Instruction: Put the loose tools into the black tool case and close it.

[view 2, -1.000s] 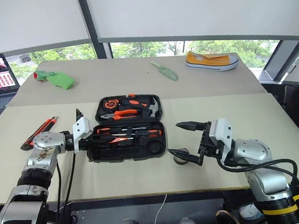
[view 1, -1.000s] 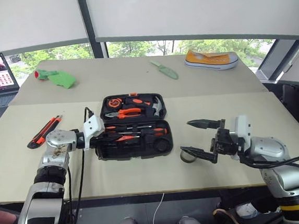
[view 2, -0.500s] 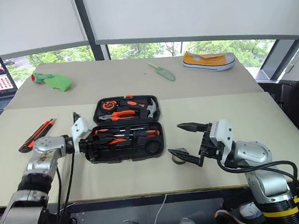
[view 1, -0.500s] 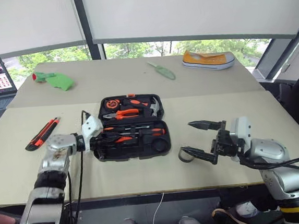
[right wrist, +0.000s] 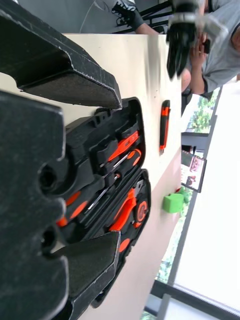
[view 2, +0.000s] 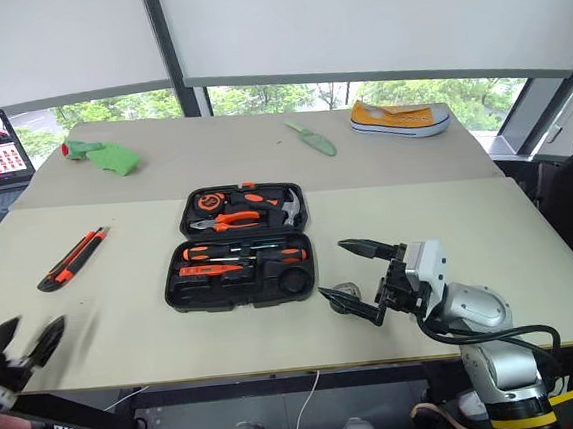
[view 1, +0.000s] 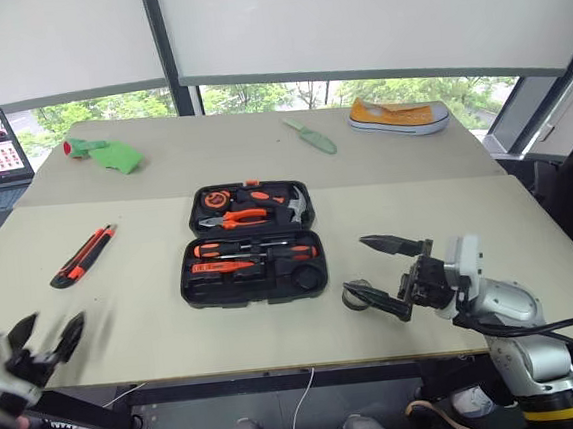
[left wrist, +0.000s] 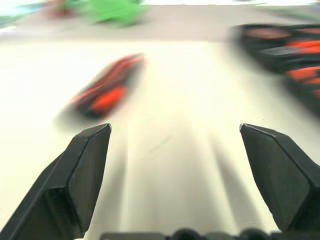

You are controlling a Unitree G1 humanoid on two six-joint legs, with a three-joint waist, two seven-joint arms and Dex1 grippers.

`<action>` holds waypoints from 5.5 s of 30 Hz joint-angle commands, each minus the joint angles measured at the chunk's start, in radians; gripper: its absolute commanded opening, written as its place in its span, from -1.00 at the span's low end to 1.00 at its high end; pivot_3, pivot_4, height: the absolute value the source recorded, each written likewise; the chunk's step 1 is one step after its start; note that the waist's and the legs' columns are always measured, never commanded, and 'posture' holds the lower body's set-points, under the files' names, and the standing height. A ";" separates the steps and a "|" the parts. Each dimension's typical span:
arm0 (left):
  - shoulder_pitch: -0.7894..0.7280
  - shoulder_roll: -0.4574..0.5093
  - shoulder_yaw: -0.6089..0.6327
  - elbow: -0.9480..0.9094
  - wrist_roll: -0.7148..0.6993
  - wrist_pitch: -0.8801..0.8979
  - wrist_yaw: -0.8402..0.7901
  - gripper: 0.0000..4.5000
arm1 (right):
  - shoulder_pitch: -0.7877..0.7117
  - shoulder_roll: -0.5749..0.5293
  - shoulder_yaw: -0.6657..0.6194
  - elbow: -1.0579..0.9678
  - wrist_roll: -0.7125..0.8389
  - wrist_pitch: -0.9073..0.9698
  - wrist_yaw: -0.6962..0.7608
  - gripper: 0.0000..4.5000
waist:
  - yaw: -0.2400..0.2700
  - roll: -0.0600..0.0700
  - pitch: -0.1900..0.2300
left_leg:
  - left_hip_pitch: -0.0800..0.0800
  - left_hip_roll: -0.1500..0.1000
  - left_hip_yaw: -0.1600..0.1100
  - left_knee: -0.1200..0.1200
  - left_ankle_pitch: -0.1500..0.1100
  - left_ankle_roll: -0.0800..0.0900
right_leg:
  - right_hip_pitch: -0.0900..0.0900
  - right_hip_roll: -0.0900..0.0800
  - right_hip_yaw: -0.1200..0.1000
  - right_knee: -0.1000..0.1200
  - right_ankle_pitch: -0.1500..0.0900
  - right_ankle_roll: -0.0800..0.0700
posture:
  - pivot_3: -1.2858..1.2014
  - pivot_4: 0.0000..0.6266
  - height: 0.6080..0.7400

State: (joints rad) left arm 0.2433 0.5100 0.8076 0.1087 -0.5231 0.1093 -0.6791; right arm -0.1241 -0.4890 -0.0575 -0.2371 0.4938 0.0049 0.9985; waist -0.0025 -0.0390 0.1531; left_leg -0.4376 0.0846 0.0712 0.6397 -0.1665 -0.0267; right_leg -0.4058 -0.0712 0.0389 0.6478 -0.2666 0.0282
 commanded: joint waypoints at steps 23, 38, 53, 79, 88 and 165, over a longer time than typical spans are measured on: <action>-1.018 0.409 -0.572 0.876 0.329 0.255 0.060 0.99 | -0.057 0.028 0.026 -0.045 -0.009 -0.008 -0.067 1.00 | 0.008 -0.008 -0.004 | -0.001 0.000 0.003 -0.007 0.005 0.007 | -0.001 -0.002 -0.008 0.000 0.002 0.003 | 0.03 -0.52 1.00; -1.159 0.411 -0.591 1.156 0.419 0.173 0.067 -0.32 | 0.007 -0.001 -0.008 -0.085 -0.004 -0.001 -0.110 1.00 | 0.000 -0.009 -0.004 | -0.002 0.000 0.003 -0.007 0.005 0.006 | -0.002 -0.002 -0.008 0.000 0.001 0.004 | 0.03 -0.52 1.00; -0.859 0.317 -0.677 0.371 0.189 -0.153 -0.763 -0.33 | 0.021 -0.062 -0.046 -0.053 0.017 0.020 -0.069 1.00 | 0.015 -0.010 -0.003 | -0.003 0.000 0.004 -0.006 0.006 0.006 | 0.000 -0.005 -0.008 0.000 0.001 0.004 | 0.03 -0.52 1.00; -0.807 0.232 -1.005 0.128 0.486 -0.162 -0.632 -0.33 | 0.119 -0.089 -0.078 -0.119 0.025 0.053 -0.091 1.00 | 0.013 -0.009 -0.003 | -0.002 0.000 0.003 -0.003 0.006 0.007 | 0.001 -0.002 -0.005 0.000 0.001 0.005 | 0.03 -0.52 1.00; -0.802 0.250 -1.005 0.146 0.475 -0.146 -0.651 0.55 | 0.114 -0.110 -0.082 -0.109 0.031 0.055 -0.070 1.00 | 0.012 -0.006 -0.005 | -0.002 0.000 0.003 -0.003 0.006 0.007 | 0.002 -0.002 -0.005 0.001 0.001 0.006 | 0.03 -0.52 1.00; -0.254 0.199 -0.561 -0.180 -0.056 -0.098 -0.692 0.98 | -0.020 -0.404 0.154 -0.287 -0.133 0.595 -0.102 1.00 | 0.009 0.006 -0.012 | 0.004 -0.001 0.012 -0.007 0.000 0.010 | 0.000 -0.006 0.003 -0.002 -0.009 -0.004 | 0.03 -0.52 1.00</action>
State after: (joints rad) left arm -0.0005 0.7087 0.2486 -0.0367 -0.5688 0.0237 -1.3679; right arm -0.1026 -0.8818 0.0583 -0.5189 0.3826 0.5374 0.9045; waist 0.0066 -0.0330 0.1415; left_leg -0.4359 0.0834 0.0823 0.6323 -0.1664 -0.0163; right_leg -0.4072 -0.0762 0.0416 0.6459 -0.2737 0.0306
